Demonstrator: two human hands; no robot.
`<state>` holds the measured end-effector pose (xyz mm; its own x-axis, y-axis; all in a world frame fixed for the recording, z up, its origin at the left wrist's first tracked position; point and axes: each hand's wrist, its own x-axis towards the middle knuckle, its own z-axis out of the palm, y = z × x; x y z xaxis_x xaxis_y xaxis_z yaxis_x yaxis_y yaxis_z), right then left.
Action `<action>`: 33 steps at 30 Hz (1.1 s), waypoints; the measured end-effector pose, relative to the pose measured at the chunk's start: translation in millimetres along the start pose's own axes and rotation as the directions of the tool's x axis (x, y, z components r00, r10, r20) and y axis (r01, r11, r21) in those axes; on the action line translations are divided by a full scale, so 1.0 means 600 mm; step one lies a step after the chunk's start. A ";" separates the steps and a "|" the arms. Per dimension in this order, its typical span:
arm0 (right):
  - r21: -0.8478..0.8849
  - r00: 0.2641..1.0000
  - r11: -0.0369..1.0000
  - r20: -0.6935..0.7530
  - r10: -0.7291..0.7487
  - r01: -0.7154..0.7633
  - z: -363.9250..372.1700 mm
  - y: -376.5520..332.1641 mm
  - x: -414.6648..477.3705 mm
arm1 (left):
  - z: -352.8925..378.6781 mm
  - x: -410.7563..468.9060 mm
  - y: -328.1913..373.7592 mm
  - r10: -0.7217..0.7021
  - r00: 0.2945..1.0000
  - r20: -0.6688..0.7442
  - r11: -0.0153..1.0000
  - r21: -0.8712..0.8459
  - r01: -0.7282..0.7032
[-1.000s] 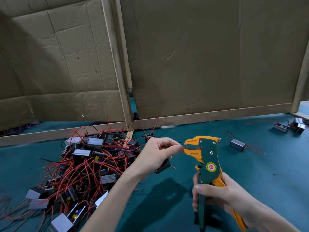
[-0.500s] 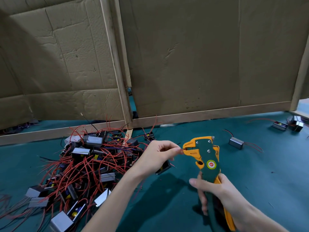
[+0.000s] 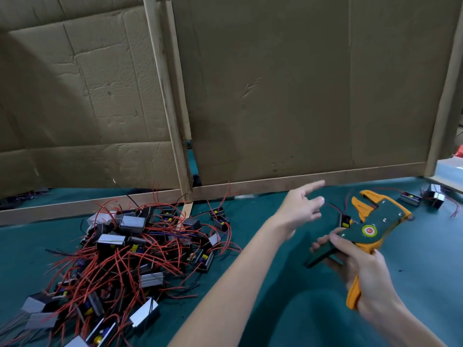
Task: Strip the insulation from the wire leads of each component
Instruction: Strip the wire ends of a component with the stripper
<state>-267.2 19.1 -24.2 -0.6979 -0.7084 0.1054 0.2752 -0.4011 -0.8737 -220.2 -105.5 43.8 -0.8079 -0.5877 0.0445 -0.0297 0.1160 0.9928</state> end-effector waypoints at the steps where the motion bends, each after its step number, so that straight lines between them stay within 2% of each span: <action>1: -0.006 1.000 1.000 -0.005 0.010 -0.010 -0.003 0.001 0.002 | -0.015 0.003 -0.005 -0.001 0.999 -0.038 0.986 0.165 0.007; 3: 0.001 1.000 1.000 0.004 0.027 -0.027 -0.005 0.002 0.004 | -0.065 0.007 -0.024 0.040 0.954 -0.296 0.872 0.476 0.110; 5: 0.000 0.999 0.999 0.026 0.045 -0.045 -0.005 0.004 0.004 | -0.129 0.002 -0.045 0.084 0.839 -0.537 0.638 0.676 0.369; 7: -0.007 0.997 0.998 0.046 0.057 -0.057 -0.002 0.006 0.001 | -0.182 -0.007 -0.062 0.032 0.766 -0.643 0.345 0.726 0.595; 8: -0.011 0.997 0.998 0.053 0.061 -0.060 -0.002 0.008 0.000 | -0.201 -0.010 -0.069 -0.013 0.739 -0.674 0.217 0.719 0.660; 10: -0.030 0.996 0.997 0.060 0.072 -0.070 0.001 0.011 -0.003 | -0.222 -0.012 -0.079 -0.063 0.725 -0.686 0.059 0.723 0.689; 11: -0.038 0.995 0.996 0.065 0.078 -0.075 0.002 0.012 -0.005 | -0.228 -0.012 -0.084 -0.075 0.742 -0.666 0.037 0.742 0.669; 15: -0.060 0.993 0.994 0.070 0.093 -0.089 0.003 0.015 -0.007 | -0.217 -0.016 -0.096 -0.055 0.817 -0.575 0.146 0.804 0.576; 18: -0.062 0.992 0.993 0.069 0.104 -0.099 0.004 0.015 -0.008 | -0.199 -0.035 -0.102 0.044 0.847 -0.530 0.324 0.810 0.489; 22: -0.062 0.990 0.992 0.086 0.113 -0.108 0.006 0.014 -0.011 | -0.180 -0.068 -0.108 0.209 0.867 -0.452 0.578 0.772 0.263; 25: -0.062 0.985 0.990 0.108 0.131 -0.125 0.010 0.016 -0.018 | -0.166 -0.092 -0.103 0.191 0.877 -0.441 0.839 0.537 0.087; 27: -0.060 0.980 0.988 0.130 0.149 -0.143 0.014 0.017 -0.023 | -0.160 -0.104 -0.102 0.145 0.881 -0.451 0.936 0.352 0.026; 30: -0.084 0.969 0.983 0.178 0.173 -0.160 0.021 0.016 -0.032 | -0.152 -0.121 -0.093 0.088 0.897 -0.432 0.992 0.117 -0.041; 33: -0.129 0.948 0.977 0.250 0.195 -0.167 0.029 0.011 -0.043 | -0.148 -0.136 -0.078 0.071 0.920 -0.386 0.994 -0.053 -0.099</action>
<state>-235.6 24.6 -24.3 -0.4427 -0.8954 0.0481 0.3004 -0.1986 -0.9329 -100.7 -133.7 3.6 -0.5184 -0.8411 0.1542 0.0813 0.1310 0.9880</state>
